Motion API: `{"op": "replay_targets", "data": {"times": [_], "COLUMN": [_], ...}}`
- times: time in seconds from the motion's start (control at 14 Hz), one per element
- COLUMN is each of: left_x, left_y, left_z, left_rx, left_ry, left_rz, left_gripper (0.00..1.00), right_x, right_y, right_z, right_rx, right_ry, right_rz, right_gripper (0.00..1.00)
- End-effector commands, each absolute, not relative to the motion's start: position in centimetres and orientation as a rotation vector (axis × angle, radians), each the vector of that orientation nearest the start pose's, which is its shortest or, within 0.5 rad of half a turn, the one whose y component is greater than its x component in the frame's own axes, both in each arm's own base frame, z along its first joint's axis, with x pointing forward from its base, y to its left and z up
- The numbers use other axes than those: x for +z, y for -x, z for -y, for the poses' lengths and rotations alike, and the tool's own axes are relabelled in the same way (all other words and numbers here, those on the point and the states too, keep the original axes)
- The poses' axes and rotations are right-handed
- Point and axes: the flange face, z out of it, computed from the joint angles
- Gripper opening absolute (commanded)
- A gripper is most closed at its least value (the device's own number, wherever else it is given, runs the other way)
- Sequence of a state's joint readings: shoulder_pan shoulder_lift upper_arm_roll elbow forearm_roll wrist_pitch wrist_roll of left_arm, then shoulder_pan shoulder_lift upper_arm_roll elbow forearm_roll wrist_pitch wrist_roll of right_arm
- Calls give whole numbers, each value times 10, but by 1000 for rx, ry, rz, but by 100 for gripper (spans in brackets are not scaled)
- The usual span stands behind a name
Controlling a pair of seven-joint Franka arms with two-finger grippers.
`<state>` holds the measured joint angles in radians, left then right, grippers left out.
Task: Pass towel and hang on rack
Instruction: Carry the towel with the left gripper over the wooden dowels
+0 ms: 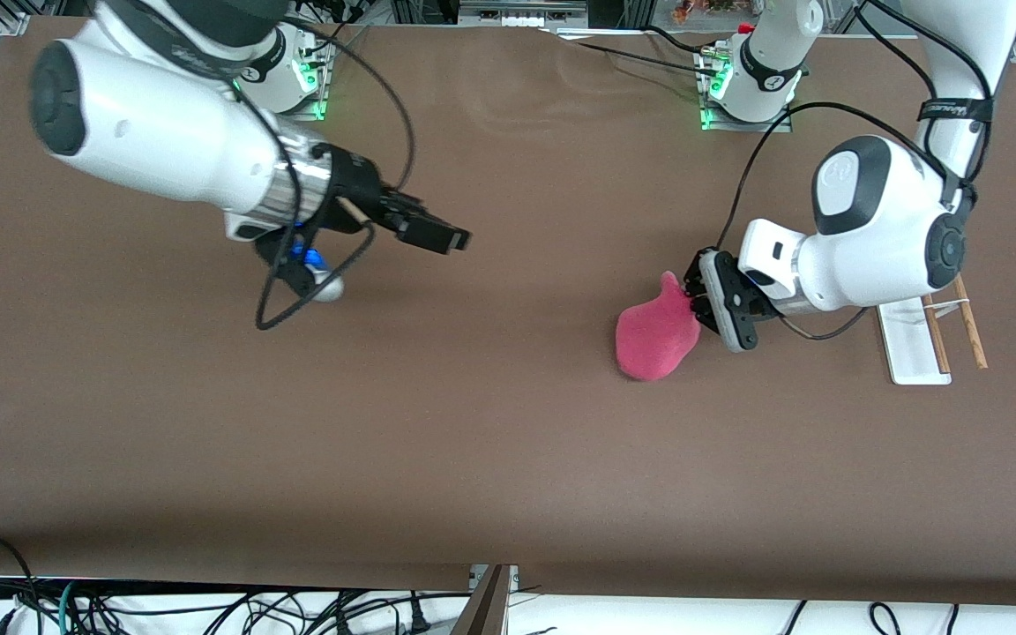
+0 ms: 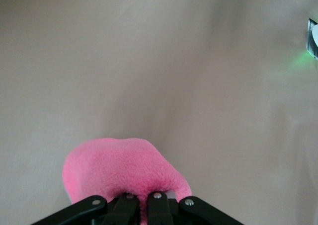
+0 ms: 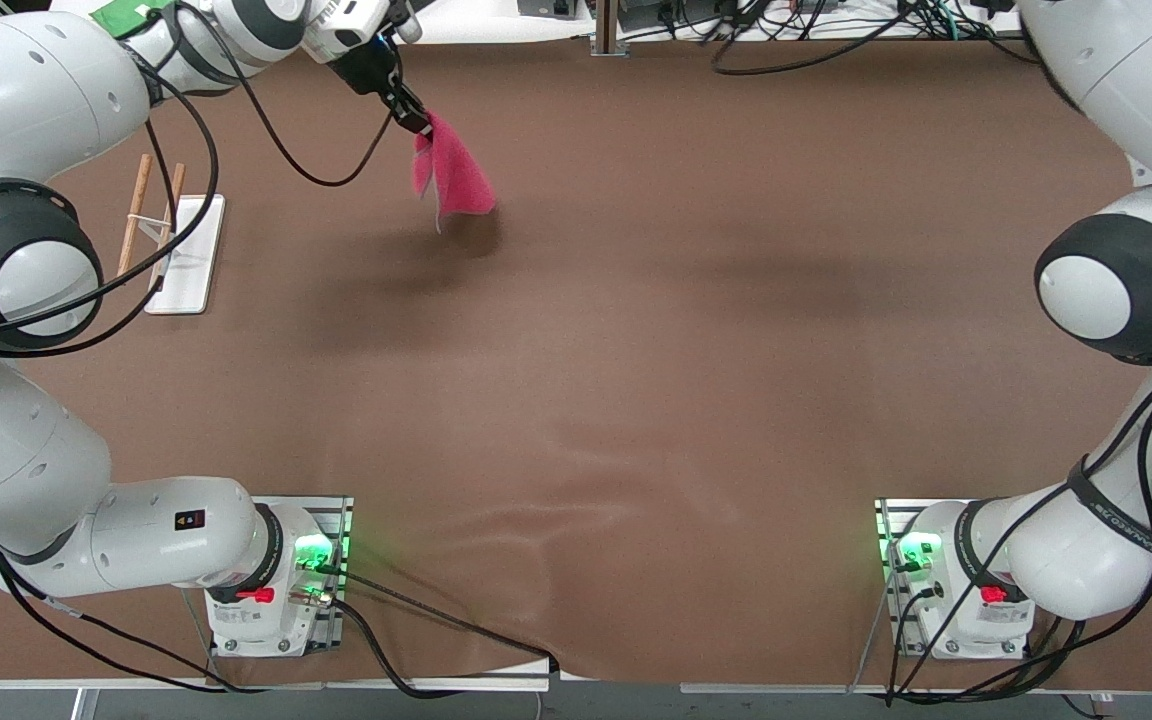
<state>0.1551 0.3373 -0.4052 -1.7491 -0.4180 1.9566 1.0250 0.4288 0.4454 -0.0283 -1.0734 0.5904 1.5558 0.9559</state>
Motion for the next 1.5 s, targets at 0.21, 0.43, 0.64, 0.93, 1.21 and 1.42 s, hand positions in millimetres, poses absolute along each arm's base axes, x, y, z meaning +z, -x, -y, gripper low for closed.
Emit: {"op": "replay_targets", "data": {"times": [0.21,0.43,0.64,0.93,1.21,1.42], "left_x": [371,361,365,380,374,372], "left_y": [-630,-639,-643,-630,-601,-579], "left_z": [57,-3,-76,-181,-261,-278], "left_rx": [-297,-458,-499,-496,-497,-581], "left_ry": [-2418,-2552,-2671,-2794,-2788,-2688], "left_rz": [1430,1477,1372,1146,1057,1058], "left_gripper": [0,0,0,0,0,0], "right_x": [605,597,602,604,603,602], "right_y": [-577,-570,-574,-564,-565,-570], "right_z": [-187,-121,-81,-81,-88,-85], "right_rx": [302,275,232,187,168,142], "right_ry": [2937,3044,3098,3187,3192,3190], "right_rz": [-110,50,178,226,234,228], "right_gripper": [100,100,100,100,100,100]}}
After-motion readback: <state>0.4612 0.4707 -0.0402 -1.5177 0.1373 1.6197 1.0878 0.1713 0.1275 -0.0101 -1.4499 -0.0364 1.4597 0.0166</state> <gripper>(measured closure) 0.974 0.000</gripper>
